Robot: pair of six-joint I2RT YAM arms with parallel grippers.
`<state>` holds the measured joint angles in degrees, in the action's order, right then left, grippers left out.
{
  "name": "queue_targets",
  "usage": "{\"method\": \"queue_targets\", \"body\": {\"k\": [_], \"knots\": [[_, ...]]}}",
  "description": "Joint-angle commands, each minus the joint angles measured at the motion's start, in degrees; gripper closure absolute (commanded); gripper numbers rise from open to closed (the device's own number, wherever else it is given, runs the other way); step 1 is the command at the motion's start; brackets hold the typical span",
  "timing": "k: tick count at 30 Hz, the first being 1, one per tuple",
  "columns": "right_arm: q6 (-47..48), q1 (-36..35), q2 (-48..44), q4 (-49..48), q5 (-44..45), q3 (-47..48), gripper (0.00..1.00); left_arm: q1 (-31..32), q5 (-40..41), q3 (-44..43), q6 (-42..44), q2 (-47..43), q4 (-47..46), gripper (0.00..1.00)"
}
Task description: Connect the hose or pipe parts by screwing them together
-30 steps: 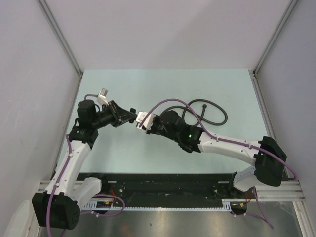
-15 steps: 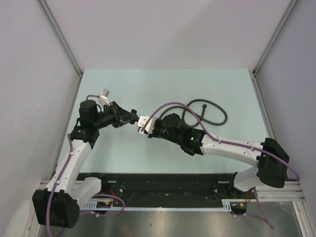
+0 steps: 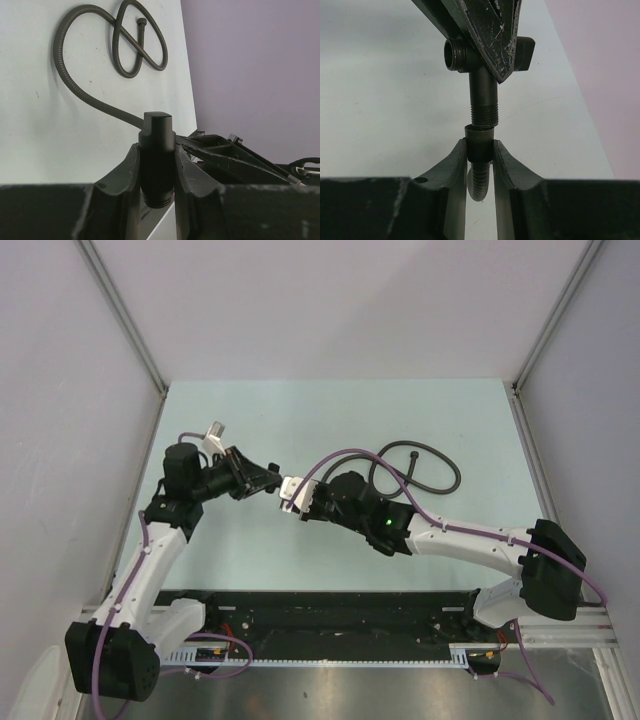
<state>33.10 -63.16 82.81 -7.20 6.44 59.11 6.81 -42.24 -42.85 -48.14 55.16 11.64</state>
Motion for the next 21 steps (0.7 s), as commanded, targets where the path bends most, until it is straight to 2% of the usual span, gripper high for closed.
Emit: {"method": "queue_targets", "body": {"k": [1,10,21], "knots": [[0.56,-0.56,-2.12,-5.72,0.24,0.48,1.0,1.45,-2.76,0.84,-0.81,0.22,-2.32,1.0],[-0.93,-0.3,-2.91,-6.6,1.03,0.39,1.0,2.95,-2.94,1.98,-0.46,0.48,-2.23,1.0],[-1.46,-0.13,-3.79,-6.86,-2.57,-0.58,1.0,3.39,-4.52,2.07,-0.64,0.83,-2.32,1.0]]}}
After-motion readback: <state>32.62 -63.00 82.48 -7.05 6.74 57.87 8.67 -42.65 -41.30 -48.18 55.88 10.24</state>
